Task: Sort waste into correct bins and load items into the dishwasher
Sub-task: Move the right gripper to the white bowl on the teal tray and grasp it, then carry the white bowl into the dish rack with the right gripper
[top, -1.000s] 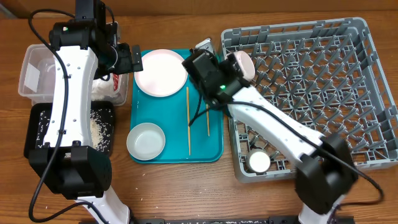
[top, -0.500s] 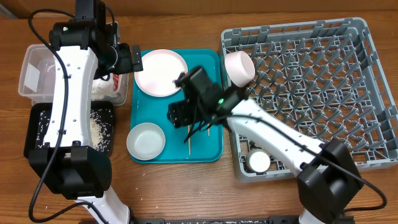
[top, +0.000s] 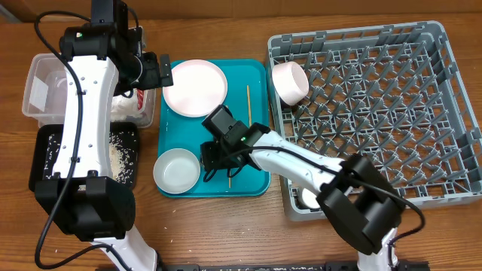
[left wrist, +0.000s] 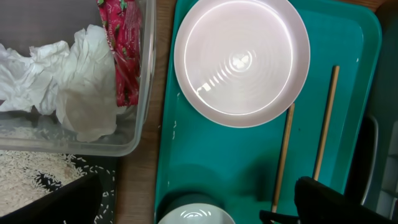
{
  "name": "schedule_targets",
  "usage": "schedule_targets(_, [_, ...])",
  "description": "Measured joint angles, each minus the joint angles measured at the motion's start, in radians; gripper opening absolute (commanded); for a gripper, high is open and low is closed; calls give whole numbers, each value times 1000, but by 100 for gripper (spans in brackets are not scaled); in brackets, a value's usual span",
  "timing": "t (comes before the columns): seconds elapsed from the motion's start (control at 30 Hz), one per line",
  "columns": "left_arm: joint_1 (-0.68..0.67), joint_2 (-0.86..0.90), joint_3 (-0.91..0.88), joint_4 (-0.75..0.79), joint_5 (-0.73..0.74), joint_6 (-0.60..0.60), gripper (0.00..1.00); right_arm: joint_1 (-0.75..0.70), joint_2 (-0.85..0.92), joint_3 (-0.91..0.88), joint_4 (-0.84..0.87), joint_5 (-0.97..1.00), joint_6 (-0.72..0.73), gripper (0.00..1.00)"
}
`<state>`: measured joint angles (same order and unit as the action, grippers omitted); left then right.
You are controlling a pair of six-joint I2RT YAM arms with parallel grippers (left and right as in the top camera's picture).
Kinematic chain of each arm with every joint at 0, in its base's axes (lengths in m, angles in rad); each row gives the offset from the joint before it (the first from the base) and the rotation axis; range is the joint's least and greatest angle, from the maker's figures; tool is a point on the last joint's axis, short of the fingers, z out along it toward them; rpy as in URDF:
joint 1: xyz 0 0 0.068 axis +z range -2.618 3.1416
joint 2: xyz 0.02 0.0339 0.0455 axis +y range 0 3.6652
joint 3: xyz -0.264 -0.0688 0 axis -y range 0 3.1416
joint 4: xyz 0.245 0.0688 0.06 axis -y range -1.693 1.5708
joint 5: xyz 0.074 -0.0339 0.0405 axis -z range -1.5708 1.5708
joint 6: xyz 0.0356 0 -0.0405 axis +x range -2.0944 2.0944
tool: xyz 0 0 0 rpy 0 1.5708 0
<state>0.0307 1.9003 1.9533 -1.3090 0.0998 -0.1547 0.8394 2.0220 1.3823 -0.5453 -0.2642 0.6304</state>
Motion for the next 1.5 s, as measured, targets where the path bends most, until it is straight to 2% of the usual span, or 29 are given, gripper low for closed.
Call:
schedule_targets(0.13, [0, 0, 0, 0, 0, 0, 100, 1, 16, 0, 3, -10, 6, 44])
schedule_targets(0.4, [0, 0, 0, 0, 0, 0, 100, 5, 16, 49, -56, -18, -16, 51])
schedule_targets(0.63, [0, 0, 0, 0, 0, 0, 100, -10, 16, 95, -36, -43, -55, 51])
schedule_targets(0.97, [0, 0, 0, 0, 0, 0, 100, 40, 16, 95, -59, -19, -93, 49])
schedule_targets(1.03, [0, 0, 0, 0, 0, 0, 100, 40, 26, 96, -72, -16, -93, 43])
schedule_targets(1.1, [0, 0, 0, 0, 0, 0, 100, 39, 47, 97, -79, -14, -93, 30])
schedule_targets(1.23, [0, 0, 0, 0, 0, 0, 100, 38, 84, 97, -86, -9, -86, 21])
schedule_targets(1.33, [0, 0, 0, 0, 0, 0, 100, 38, 86, 100, -84, -9, -84, 4])
schedule_targets(1.5, [0, 0, 0, 0, 0, 0, 100, 35, 86, 113, -131, -5, -82, 4])
